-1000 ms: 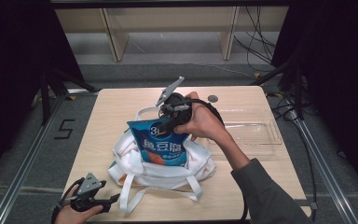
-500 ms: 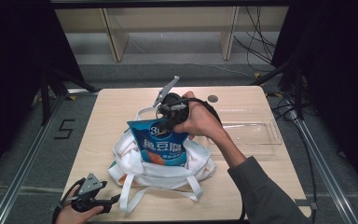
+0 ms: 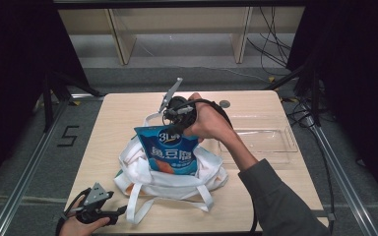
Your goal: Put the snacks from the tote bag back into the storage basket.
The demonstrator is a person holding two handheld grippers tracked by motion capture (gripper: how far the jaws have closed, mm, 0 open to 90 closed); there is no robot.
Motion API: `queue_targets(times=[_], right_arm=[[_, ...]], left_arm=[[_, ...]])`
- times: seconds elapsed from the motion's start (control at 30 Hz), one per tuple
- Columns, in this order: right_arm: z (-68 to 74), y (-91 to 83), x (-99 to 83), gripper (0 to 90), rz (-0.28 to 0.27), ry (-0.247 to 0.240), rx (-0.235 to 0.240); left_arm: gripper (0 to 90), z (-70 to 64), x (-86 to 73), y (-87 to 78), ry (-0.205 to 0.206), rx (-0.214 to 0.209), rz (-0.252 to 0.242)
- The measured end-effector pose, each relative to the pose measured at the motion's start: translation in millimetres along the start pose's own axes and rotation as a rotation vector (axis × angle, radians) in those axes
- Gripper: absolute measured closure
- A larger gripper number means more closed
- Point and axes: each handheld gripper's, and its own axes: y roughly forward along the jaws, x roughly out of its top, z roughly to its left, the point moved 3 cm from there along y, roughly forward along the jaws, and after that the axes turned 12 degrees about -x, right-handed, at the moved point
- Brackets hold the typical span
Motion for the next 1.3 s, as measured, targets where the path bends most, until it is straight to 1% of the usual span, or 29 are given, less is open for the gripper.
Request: queue_targets(times=[0.07,0.1,0.13,0.17,0.2,0.23,0.27,0.3,0.33,0.37,0.4,0.43,0.47,0.53,0.57,0.67,0.73,0.77,0.8,0.87,0.9,0.97,1.0,1.03,1.07,1.13,1.2,1.27,1.3], right_arm=[[0.9,-1.3,0.6,90.0,0.027,0.002,0.006],[1.4,-2.3,1.1,90.0,0.047,0.010,0.005],[-0.3,-1.0,2.6,90.0,0.033,-0.023,0.010],[0.7,-2.5,3.5,90.0,0.060,-0.015,0.012],[0.7,-2.5,3.5,90.0,0.060,-0.015,0.012],[-0.9,-1.2,7.4,90.0,0.046,-0.059,0.013],[-0.9,-1.1,8.2,90.0,0.050,-0.062,0.017],[-2.9,-1.3,8.8,90.0,0.061,-0.081,0.002],[-1.5,-2.8,8.9,90.0,0.089,-0.063,-0.002],[-1.6,-3.1,9.6,90.0,0.092,-0.072,0.004],[-3.4,-1.8,11.4,90.0,0.066,-0.104,0.006],[-3.7,-1.8,12.3,90.0,0.063,-0.110,0.003],[-2.2,-4.0,12.4,90.0,0.089,-0.082,-0.003],[-2.4,-4.9,13.5,90.0,0.081,-0.089,-0.006],[-0.8,-8.5,15.7,90.0,0.082,-0.078,0.008],[-2.0,-11.8,17.9,90.0,0.080,-0.080,-0.003],[-4.1,-17.0,21.6,90.0,0.064,-0.087,-0.006],[-6.0,-19.7,24.5,90.0,0.037,-0.103,-0.013],[-6.7,-27.7,30.1,90.0,0.009,-0.093,-0.005],[-7.6,-30.8,31.7,90.0,0.005,-0.095,-0.006],[-10.3,-39.9,36.7,90.0,-0.009,-0.096,-0.011],[-11.4,-43.2,38.3,90.0,-0.011,-0.104,-0.015],[-14.1,-52.0,43.2,90.0,-0.030,-0.107,-0.017],[-13.4,-55.9,43.8,90.0,-0.017,-0.087,-0.015],[-13.4,-55.9,43.8,90.0,-0.017,-0.087,-0.015],[-17.3,-62.9,47.9,90.0,-0.053,-0.110,-0.017],[-20.0,-73.7,50.0,90.0,-0.061,-0.094,-0.029],[-20.6,-77.8,50.0,90.0,-0.059,-0.085,-0.024],[-23.2,-85.6,49.5,90.0,-0.074,-0.095,-0.023]], left_arm=[[28.0,0.1,0.2,0.3,-0.002,0.000,-0.002],[28.0,-0.8,-0.4,0.9,-0.020,-0.004,-0.001],[28.1,0.0,-0.1,0.6,-0.001,-0.001,-0.001],[28.1,0.3,-0.2,0.6,-0.001,0.004,0.003],[28.1,0.3,-0.2,0.6,-0.001,0.004,0.003],[28.1,-0.9,0.6,2.4,-0.023,0.007,-0.018],[28.1,-0.9,0.6,2.4,-0.023,0.007,-0.018],[28.2,-1.1,0.1,2.6,-0.024,0.005,-0.017],[28.2,-0.8,-0.1,3.2,-0.021,0.006,-0.020],[28.2,-1.1,-0.1,3.3,-0.026,0.005,-0.019],[28.2,-1.1,0.1,3.5,-0.027,0.004,-0.021],[28.2,-1.4,-0.2,4.0,-0.036,0.003,-0.023],[28.2,-1.4,-0.2,4.0,-0.036,0.003,-0.023],[28.2,-1.3,-0.5,3.9,-0.035,0.002,-0.022],[28.2,-0.7,-0.1,3.4,-0.028,0.004,-0.020],[28.2,-0.7,-0.9,3.8,-0.033,0.003,-0.022],[28.2,-0.6,-1.0,3.9,-0.031,0.001,-0.019],[28.2,-0.8,-0.9,3.8,-0.034,-0.008,-0.020],[28.2,0.0,-1.4,2.3,-0.026,-0.009,0.001],[28.2,-0.3,-1.7,2.4,-0.028,-0.007,0.000],[28.2,-0.1,-1.6,2.5,-0.024,-0.010,-0.001],[28.2,0.0,-1.2,2.4,-0.025,-0.010,-0.001],[28.2,-0.3,-1.5,2.3,-0.026,-0.011,0.000],[28.1,-0.3,-1.5,2.3,-0.026,-0.011,0.000],[28.1,-0.2,-1.9,2.8,-0.024,-0.010,-0.006],[28.1,0.1,-1.7,2.2,-0.025,-0.004,-0.003],[28.0,-1.0,-1.5,4.4,-0.050,0.004,-0.035],[27.9,-0.7,-1.5,4.1,-0.051,0.007,-0.030],[27.9,-0.2,-1.4,4.1,-0.051,0.007,-0.030]])
